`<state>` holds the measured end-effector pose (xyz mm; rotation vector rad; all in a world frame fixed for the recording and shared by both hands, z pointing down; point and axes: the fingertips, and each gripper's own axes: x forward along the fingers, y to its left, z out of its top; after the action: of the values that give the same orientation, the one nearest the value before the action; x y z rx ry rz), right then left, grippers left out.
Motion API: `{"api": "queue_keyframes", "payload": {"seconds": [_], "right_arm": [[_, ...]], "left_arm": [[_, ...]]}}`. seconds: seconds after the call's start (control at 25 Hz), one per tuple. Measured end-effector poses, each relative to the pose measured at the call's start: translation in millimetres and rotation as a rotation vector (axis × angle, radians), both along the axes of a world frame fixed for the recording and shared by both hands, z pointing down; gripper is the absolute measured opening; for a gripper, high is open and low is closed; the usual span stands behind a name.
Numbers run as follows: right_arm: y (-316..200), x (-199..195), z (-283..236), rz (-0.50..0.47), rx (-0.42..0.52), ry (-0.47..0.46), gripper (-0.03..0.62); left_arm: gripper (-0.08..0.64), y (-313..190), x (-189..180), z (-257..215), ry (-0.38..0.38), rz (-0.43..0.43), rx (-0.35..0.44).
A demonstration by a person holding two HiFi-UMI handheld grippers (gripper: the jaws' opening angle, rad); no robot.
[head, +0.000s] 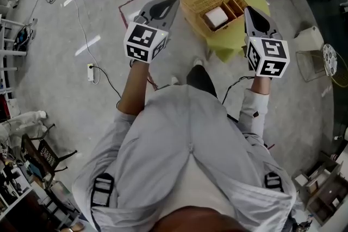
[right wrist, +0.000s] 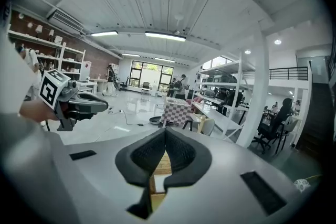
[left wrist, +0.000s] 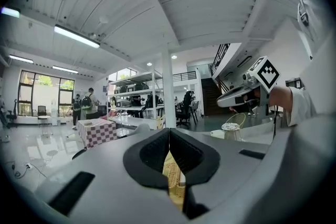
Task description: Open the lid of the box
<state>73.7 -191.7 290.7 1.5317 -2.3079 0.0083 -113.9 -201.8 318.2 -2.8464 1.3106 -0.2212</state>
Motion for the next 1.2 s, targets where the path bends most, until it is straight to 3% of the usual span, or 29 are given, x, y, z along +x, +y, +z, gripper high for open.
{"api": "queue_keyframes", "payload": {"seconds": [0.64,1.2], "right_arm": [[12,-27,-28,-0.104,0.074,0.009,0.023],[-1,-39,-10,-0.132,0.032,0.023,0.023]], "left_arm": [[0.029,16,-2,-38,-0.019,0.006,0.084],[0.029,3,-9,-13,-0.028,0.002,0.021]]}}
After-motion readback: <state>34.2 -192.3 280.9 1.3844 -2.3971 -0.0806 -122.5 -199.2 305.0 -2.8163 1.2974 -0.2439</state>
